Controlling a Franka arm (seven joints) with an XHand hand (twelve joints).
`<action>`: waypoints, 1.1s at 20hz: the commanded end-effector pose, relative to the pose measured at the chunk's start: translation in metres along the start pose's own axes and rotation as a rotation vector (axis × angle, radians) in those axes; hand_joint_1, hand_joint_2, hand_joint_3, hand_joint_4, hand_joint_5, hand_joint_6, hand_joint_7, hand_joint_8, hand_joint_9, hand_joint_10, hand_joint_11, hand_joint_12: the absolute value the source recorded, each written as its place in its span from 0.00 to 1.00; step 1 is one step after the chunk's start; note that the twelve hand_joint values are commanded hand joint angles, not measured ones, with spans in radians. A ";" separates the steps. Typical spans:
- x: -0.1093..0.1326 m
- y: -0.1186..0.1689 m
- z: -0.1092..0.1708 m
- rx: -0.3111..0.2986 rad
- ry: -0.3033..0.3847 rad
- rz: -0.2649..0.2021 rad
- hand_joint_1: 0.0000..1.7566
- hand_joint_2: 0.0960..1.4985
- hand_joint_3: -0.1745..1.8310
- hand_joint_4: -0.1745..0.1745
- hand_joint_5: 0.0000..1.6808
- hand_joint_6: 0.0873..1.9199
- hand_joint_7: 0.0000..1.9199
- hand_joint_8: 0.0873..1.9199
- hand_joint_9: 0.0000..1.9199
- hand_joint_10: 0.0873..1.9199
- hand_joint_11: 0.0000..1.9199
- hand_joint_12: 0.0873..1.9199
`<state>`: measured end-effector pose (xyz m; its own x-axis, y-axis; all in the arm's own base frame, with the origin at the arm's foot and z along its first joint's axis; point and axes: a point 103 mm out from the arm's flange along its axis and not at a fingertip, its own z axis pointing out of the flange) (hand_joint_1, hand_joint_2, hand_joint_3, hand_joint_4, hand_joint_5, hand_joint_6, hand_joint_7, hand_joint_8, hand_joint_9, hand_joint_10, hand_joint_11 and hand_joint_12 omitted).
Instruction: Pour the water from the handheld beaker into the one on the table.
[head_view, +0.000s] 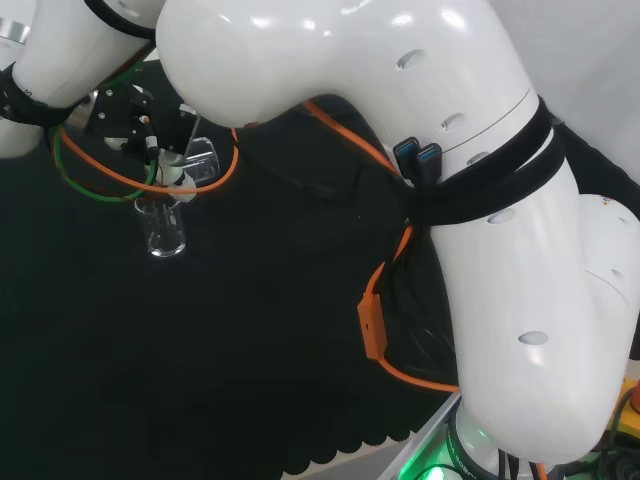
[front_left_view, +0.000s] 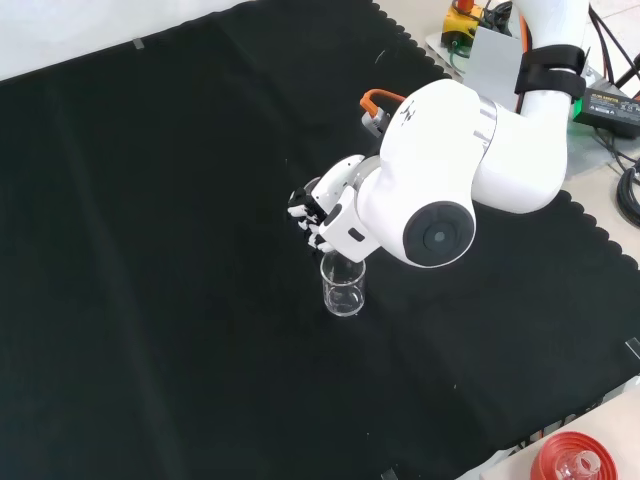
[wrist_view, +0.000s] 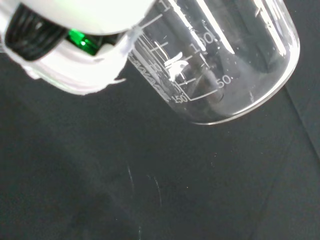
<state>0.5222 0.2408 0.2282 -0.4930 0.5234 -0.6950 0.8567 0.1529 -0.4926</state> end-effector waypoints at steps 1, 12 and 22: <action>0.001 0.000 0.001 0.001 0.001 0.004 0.65 0.39 0.41 1.00 0.80 0.25 0.90 0.00 0.82 0.00 0.57 0.45; 0.000 0.001 0.002 0.002 0.001 0.001 0.65 0.39 0.41 1.00 0.80 0.25 0.90 0.00 0.82 0.00 0.57 0.45; -0.004 0.002 -0.002 -0.026 0.026 -0.001 0.65 0.39 0.41 1.00 0.80 0.25 0.90 0.00 0.82 0.00 0.57 0.45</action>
<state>0.5237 0.2410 0.2277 -0.4894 0.5223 -0.6983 0.8588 0.1492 -0.4902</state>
